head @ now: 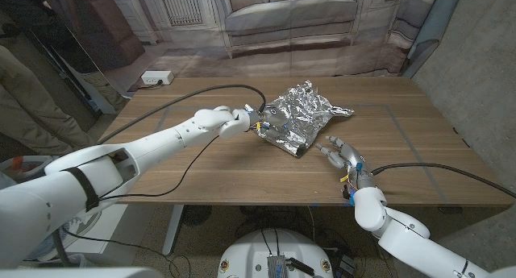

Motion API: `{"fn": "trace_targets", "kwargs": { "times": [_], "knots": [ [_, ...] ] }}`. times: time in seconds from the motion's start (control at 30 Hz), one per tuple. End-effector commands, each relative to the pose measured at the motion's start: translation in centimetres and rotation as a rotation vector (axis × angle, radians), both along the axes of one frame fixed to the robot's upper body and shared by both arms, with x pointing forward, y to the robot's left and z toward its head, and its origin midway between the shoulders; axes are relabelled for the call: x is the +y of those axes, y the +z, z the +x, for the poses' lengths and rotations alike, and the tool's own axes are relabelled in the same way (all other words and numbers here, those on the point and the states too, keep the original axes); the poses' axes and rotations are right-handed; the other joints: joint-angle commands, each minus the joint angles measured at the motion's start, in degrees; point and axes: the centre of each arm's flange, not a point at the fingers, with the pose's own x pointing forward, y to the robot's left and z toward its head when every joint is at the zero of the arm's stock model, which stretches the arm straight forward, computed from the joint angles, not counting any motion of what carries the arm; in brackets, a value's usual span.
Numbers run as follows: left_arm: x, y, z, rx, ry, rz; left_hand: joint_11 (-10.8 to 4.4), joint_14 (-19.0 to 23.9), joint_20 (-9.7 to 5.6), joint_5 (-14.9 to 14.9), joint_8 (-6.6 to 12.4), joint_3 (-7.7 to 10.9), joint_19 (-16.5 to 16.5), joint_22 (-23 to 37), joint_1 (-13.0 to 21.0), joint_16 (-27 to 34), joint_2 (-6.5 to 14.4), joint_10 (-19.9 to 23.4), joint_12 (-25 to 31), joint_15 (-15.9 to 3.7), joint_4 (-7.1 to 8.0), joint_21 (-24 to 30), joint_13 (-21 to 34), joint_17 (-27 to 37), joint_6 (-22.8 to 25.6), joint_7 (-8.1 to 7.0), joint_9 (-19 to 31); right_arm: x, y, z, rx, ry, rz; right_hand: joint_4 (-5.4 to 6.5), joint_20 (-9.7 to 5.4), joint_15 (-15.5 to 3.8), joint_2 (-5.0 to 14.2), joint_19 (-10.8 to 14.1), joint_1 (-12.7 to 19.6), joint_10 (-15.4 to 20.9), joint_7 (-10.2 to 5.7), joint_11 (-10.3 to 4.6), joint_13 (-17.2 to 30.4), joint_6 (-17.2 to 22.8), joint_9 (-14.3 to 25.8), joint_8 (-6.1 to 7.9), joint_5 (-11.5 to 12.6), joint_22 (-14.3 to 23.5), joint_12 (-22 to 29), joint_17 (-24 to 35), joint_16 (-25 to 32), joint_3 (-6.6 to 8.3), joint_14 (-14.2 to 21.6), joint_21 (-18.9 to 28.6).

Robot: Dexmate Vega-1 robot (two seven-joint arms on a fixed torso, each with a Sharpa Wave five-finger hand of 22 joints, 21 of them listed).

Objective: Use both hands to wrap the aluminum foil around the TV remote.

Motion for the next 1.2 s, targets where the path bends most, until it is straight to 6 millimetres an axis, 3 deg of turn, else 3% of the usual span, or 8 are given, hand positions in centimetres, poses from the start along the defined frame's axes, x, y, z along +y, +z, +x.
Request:
{"fn": "trace_targets", "kwargs": {
  "times": [0.03,0.37,0.7,1.2],
  "knots": [
    [1.2,1.3,-1.3,-0.015,-0.025,-0.073,0.03,-0.5,0.06,-0.1,-0.07,-0.2,-0.5,0.1,-0.1,0.0,0.4,-0.3,0.2,-2.8,0.22,-0.2,-0.1,0.0,-0.2,0.0,0.3,0.5,0.1,0.0,-0.01,0.007,0.003,-0.17,0.15,-0.74,0.07,0.5,-0.3,0.5,-0.13,0.09,0.2,0.4,0.1,0.28,-0.2,0.2,0.3,0.2,-0.1,0.18,0.4,-0.2],
    [2.2,2.8,-3.4,-0.067,-0.068,-0.149,0.11,0.3,-0.48,-0.1,0.04,-0.23,0.8,0.2,-0.4,0.7,0.6,0.2,0.8,-3.25,0.3,0.4,-0.5,-0.3,0.3,-0.21,0.4,0.8,0.1,0.0,-0.021,0.016,0.007,-0.23,0.13,-0.69,0.07,0.6,-0.3,0.5,-0.15,0.03,0.2,0.3,0.1,0.2,-0.2,0.2,0.3,0.2,-0.2,0.21,0.4,-0.3],
    [4.4,4.3,-4.6,-0.081,-0.029,-0.236,0.29,-1.2,0.18,-0.1,-0.8,-0.68,-0.8,0.2,-1.3,0.5,0.5,-1.3,0.6,-2.69,0.72,-0.2,-1.1,-0.7,-1.3,0.29,0.4,1.0,1.2,-0.3,-0.087,0.02,0.026,-0.37,-0.47,-0.64,-0.03,0.2,-0.4,-0.1,0.07,0.36,0.2,-0.3,0.1,-0.09,-0.2,0.2,0.0,0.2,-0.6,0.21,-0.3,-0.8],
    [7.2,4.3,-9.1,-0.092,0.014,-0.309,1.08,-2.0,0.79,-0.1,-2.13,-1.67,-2.1,0.2,-2.9,0.8,-0.3,-2.6,0.9,-2.1,1.25,-0.8,-1.9,-1.3,-3.7,1.2,0.5,1.1,2.3,-0.7,-0.16,0.053,0.049,-0.43,-0.45,-0.33,-0.03,0.1,-0.5,-0.3,0.08,0.51,0.2,-0.6,0.1,-0.26,-0.2,0.2,-0.2,0.2,-0.7,0.23,-0.6,-1.1]
  ]
}}
